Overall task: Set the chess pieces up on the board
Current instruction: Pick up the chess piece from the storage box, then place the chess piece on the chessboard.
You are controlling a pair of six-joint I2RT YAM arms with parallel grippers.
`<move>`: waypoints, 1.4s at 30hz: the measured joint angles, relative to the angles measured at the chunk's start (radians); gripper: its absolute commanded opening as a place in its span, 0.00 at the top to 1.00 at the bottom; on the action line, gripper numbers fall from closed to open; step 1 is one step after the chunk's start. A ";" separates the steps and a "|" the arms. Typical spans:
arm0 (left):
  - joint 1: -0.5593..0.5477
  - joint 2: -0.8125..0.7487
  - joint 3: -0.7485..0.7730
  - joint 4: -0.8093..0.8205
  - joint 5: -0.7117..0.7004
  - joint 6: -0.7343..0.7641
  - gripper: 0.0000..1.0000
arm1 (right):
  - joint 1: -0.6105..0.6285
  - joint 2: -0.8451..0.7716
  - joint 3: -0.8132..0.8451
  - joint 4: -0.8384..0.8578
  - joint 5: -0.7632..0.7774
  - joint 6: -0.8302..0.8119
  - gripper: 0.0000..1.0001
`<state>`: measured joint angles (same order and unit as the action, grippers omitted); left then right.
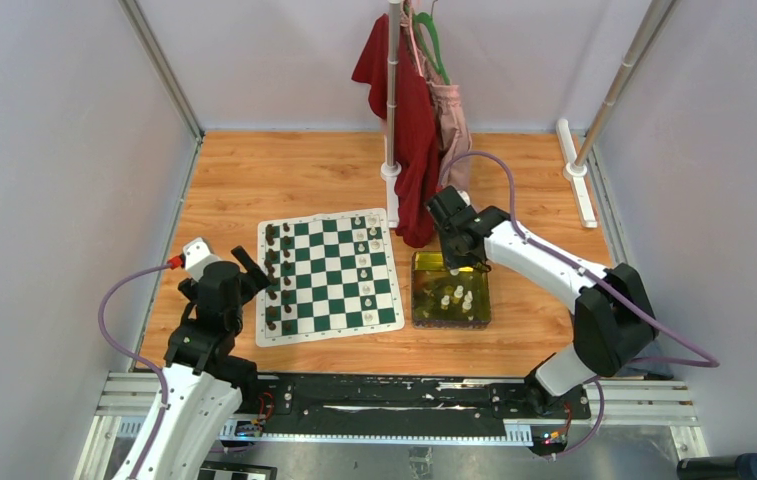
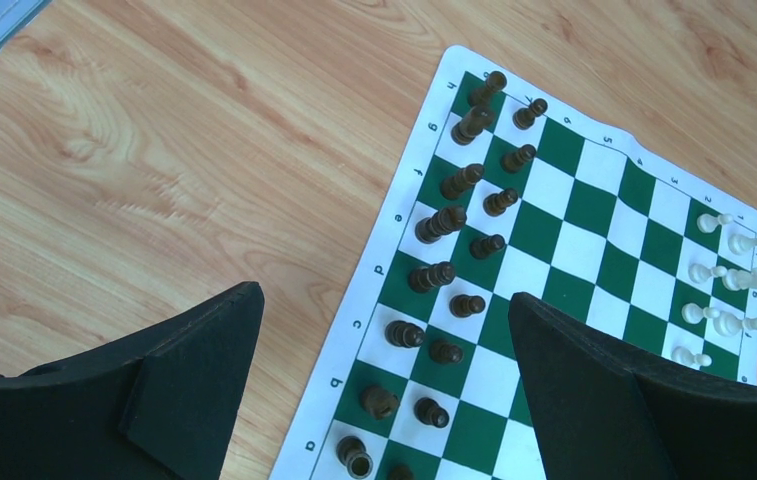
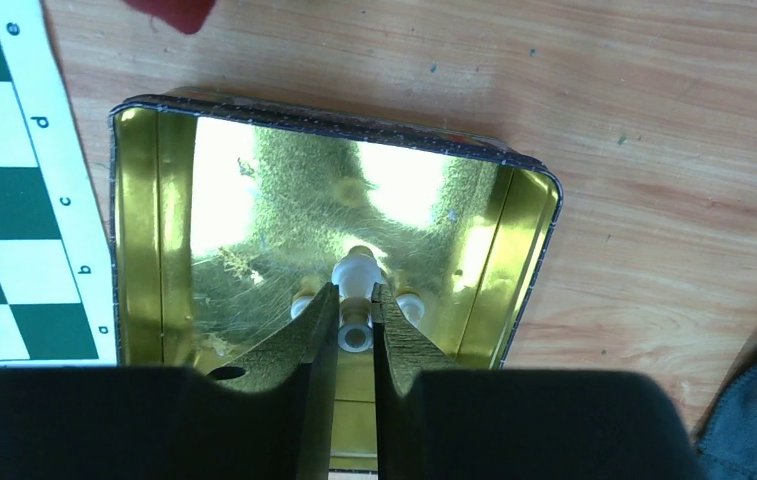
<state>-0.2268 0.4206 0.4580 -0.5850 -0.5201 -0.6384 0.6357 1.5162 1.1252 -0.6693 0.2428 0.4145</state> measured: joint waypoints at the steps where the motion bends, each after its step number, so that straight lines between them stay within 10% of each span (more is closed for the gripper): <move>1: 0.000 0.000 0.000 0.000 0.000 0.000 0.00 | 0.005 0.000 0.004 -0.005 0.001 0.000 1.00; 42: 0.000 -0.020 0.000 0.000 -0.004 0.000 0.00 | 0.334 0.234 0.280 -0.087 -0.026 -0.016 1.00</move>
<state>-0.2268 0.4007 0.4580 -0.5846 -0.5243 -0.6388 0.9695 1.7500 1.4055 -0.7563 0.2173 0.3985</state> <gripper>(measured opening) 0.999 0.190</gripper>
